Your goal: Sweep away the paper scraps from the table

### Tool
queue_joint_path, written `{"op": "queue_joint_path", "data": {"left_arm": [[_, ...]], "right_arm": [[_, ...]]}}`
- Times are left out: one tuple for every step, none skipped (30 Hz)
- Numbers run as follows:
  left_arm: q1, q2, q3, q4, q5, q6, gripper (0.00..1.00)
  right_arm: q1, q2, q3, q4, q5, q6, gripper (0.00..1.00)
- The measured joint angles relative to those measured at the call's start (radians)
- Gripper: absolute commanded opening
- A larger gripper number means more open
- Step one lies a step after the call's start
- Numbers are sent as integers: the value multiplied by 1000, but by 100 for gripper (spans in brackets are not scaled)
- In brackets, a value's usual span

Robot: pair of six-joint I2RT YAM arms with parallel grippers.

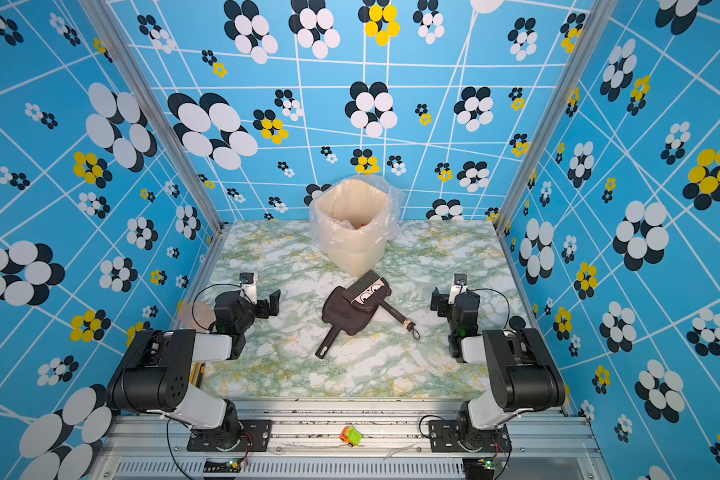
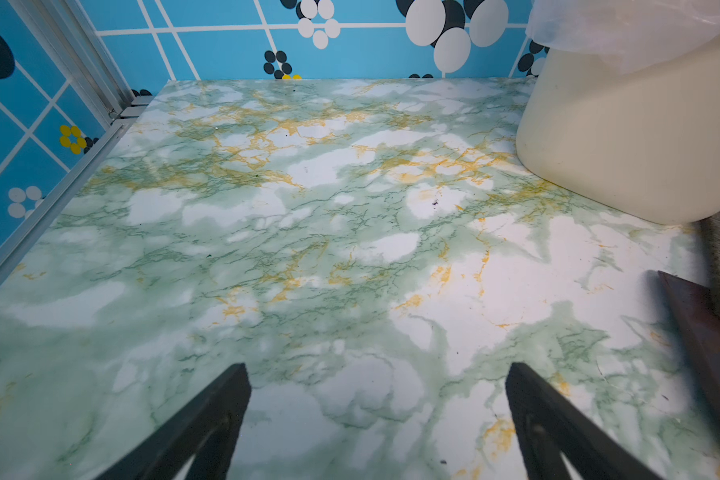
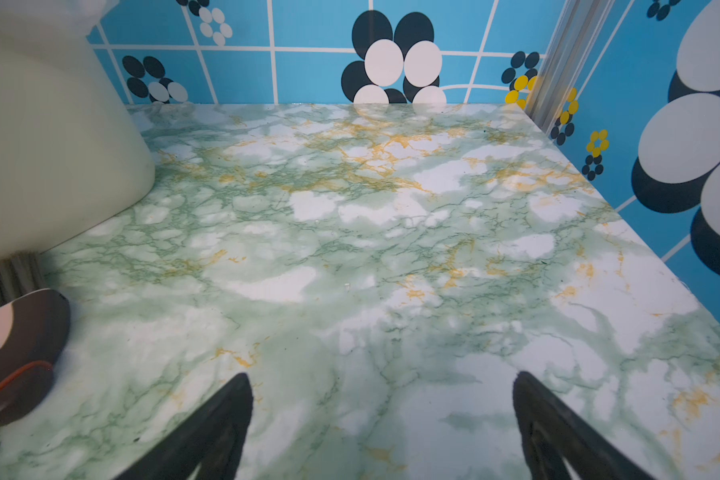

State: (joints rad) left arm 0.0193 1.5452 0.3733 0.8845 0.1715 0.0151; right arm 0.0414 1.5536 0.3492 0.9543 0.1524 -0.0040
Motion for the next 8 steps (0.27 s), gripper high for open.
{"op": "queue_joint_path", "data": {"left_arm": [[0, 0, 0, 0, -1, 0, 99], [-1, 0, 0, 0, -7, -1, 99], [-1, 0, 0, 0, -14, -4, 99], [-1, 0, 0, 0, -23, -5, 99], [-2, 0, 0, 0, -30, -6, 99], [-2, 0, 1, 0, -35, -7, 99], [-3, 0, 1, 0, -40, -7, 99], [-4, 0, 1, 0, -45, -7, 99]], "right_arm": [[0, 0, 0, 0, 0, 0, 99], [0, 0, 0, 0, 0, 0, 99], [0, 0, 0, 0, 0, 0, 99], [0, 0, 0, 0, 1, 0, 99], [0, 0, 0, 0, 1, 0, 99], [0, 0, 0, 0, 1, 0, 99], [0, 0, 0, 0, 2, 0, 99], [0, 0, 0, 0, 3, 0, 99]]}}
